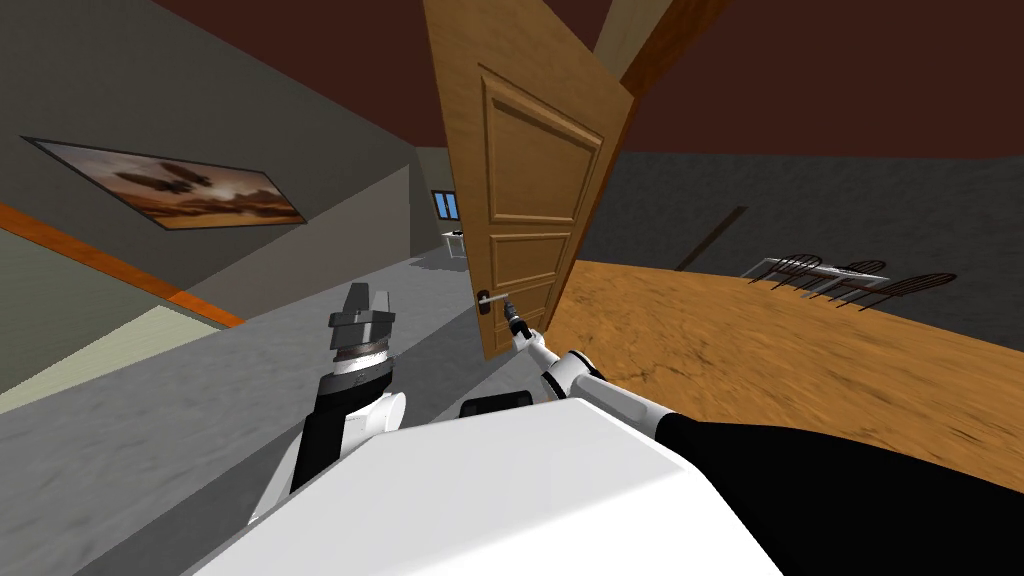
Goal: Push the door open
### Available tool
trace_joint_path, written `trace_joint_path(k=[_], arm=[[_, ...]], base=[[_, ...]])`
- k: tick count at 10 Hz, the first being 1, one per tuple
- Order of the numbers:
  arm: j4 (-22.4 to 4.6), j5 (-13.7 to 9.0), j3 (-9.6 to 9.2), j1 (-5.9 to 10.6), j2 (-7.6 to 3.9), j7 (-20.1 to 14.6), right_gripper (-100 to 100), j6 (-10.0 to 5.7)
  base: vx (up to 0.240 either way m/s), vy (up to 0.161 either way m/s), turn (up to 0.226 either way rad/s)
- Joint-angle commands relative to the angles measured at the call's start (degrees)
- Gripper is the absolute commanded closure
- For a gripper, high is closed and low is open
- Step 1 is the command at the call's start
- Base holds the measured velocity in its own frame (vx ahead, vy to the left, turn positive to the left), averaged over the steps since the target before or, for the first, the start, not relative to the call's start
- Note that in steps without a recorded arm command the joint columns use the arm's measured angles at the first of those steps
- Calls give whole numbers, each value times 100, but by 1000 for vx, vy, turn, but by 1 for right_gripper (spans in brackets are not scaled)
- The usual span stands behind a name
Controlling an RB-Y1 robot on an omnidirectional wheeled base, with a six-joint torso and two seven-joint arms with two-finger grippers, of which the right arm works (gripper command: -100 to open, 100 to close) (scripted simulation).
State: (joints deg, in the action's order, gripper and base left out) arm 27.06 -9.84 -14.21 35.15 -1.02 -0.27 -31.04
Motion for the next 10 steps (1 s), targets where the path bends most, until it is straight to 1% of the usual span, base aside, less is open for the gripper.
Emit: trace_joint_path(k=[1,2,3,4,5,10], arm=[[-73,-7,21,39,10,9,-100,-32],[-76,-11,34,39,109,18,-100,-40],[-78,-13,44,38,239,25,-100,-45],[57,-10,46,-26,175,58,-100,30],[57,-10,46,-26,175,58,100,30],[57,-10,46,-26,175,58,100,30]], base=[[238,79,25],[231,115,41],[213,124,26],[93,53,3],[-10,-4,-4],[-21,-11,1]])
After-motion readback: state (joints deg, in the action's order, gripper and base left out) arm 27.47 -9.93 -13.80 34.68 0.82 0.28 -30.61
